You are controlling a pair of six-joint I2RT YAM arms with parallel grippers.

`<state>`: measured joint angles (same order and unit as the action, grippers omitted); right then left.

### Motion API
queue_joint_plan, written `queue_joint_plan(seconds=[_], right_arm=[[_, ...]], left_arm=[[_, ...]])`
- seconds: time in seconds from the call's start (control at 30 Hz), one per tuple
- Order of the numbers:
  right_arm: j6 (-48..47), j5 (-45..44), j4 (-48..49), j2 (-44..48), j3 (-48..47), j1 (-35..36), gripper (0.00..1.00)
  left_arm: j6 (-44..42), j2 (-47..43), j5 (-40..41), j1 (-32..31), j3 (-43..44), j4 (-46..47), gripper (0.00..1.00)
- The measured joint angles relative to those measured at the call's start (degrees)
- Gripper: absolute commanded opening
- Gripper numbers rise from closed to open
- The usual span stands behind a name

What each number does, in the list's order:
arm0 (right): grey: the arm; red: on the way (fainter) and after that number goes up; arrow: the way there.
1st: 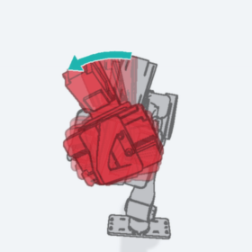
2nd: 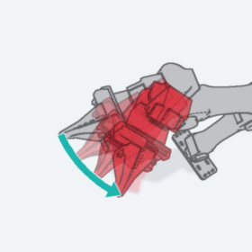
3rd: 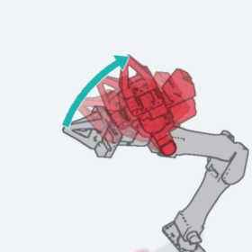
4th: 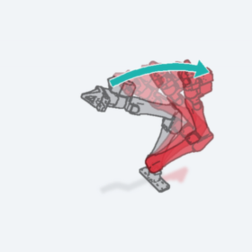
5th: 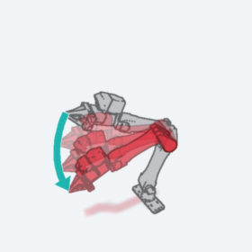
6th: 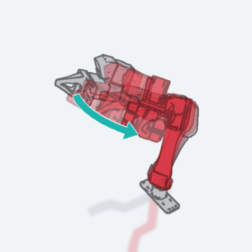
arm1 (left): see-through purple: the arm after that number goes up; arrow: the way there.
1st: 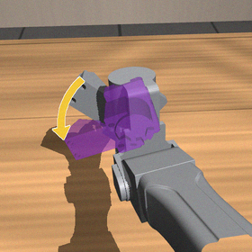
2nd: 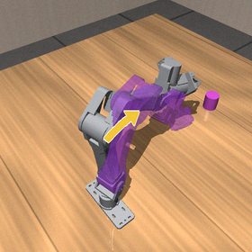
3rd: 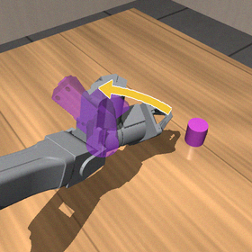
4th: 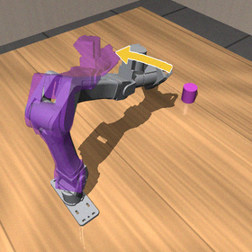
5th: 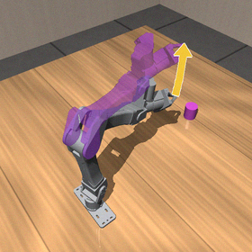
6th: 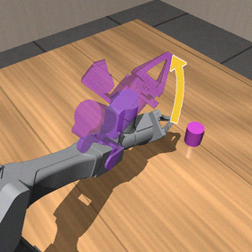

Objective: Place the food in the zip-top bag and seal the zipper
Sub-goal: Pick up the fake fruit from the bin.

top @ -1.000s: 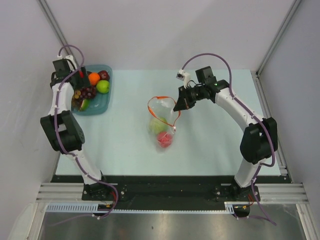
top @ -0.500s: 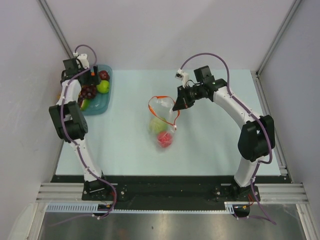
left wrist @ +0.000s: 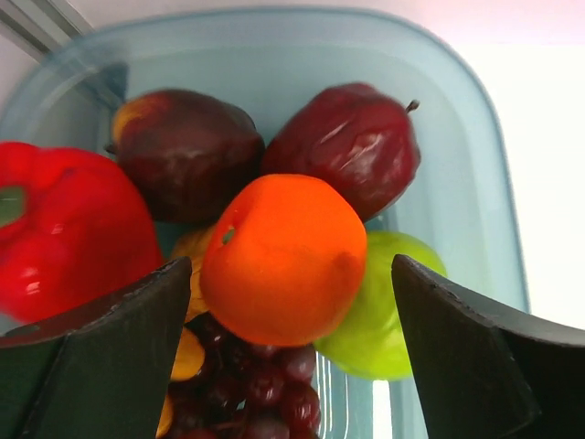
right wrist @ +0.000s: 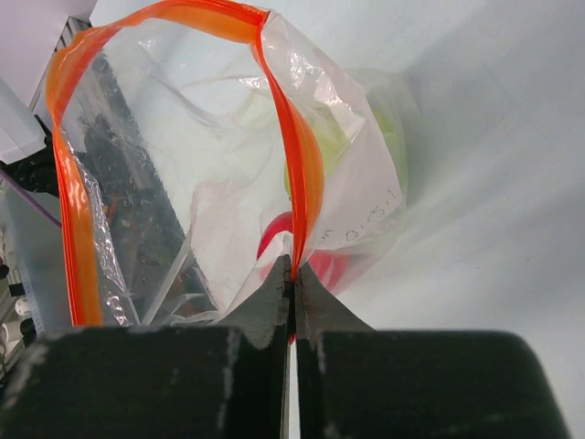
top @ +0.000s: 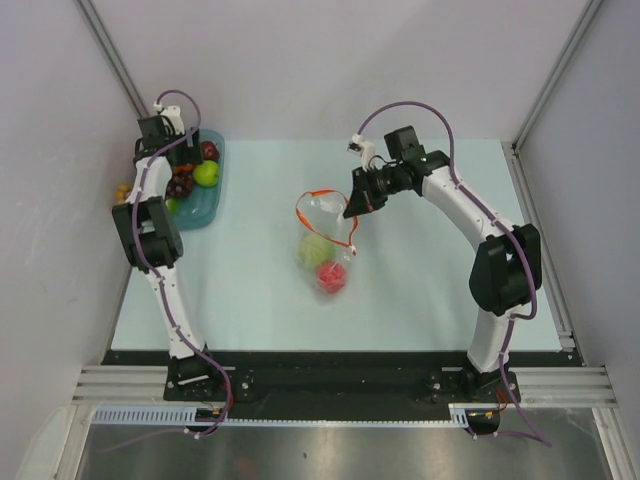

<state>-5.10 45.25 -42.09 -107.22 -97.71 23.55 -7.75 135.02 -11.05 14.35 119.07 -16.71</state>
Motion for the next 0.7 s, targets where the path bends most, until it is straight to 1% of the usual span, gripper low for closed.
queue_joint_plan(seconds=[0.07, 0.1, 0.17, 0.2, 0.3, 0.37, 0.4, 0.47, 0.57, 0.63, 0.7], right_arm=[[-0.1, 0.0, -0.4, -0.4, -0.7, 0.0, 0.0], [-0.1, 0.0, -0.7, -0.5, -0.9, 0.0, 0.0], [-0.1, 0.0, -1.0, -0.7, -1.2, 0.1, 0.0], [-0.1, 0.0, -1.1, -0.7, -1.2, 0.1, 0.0], [-0.2, 0.0, -1.4, -0.9, -1.2, 0.2, 0.0], [-0.2, -0.1, -1.4, -0.9, -1.2, 0.3, 0.0], [-0.2, -0.3, -1.4, -0.9, -1.2, 0.3, 0.0], [-0.1, -0.5, -1.4, -0.9, -1.2, 0.6, 0.0], [-0.2, -0.7, -1.4, -0.9, -1.2, 1.1, 0.0], [-0.1, -0.8, -1.4, -0.8, -1.2, 1.6, 0.0], [-0.1, -0.8, -1.3, -0.5, -0.9, 2.1, 0.0]], left_arm=[[0.0, 2.0, 0.2, -0.1, 1.4, -0.7, 0.86], [0.0, 2.9, 0.3, -0.1, 2.2, -0.8, 0.8], [0.1, 3.9, 0.4, -0.1, 3.0, -1.1, 0.73], [0.2, 4.1, 0.4, -0.1, 3.0, -1.3, 0.63], [0.5, 4.1, 0.3, 0.0, 3.3, -1.7, 0.47], [0.8, 3.8, -0.1, 0.1, 3.3, -1.7, 0.41], [1.3, 3.5, -0.3, 0.1, 3.1, -1.6, 0.37], [2.3, 1.0, -1.8, 0.1, 0.7, -1.3, 0.31], [3.9, -4.8, -5.1, 0.1, -3.9, -1.4, 0.29], [4.9, -11.7, -8.6, -0.1, -8.8, -1.2, 0.29], [5.4, -20.6, -12.5, -0.7, -14.6, -1.2, 0.3]])
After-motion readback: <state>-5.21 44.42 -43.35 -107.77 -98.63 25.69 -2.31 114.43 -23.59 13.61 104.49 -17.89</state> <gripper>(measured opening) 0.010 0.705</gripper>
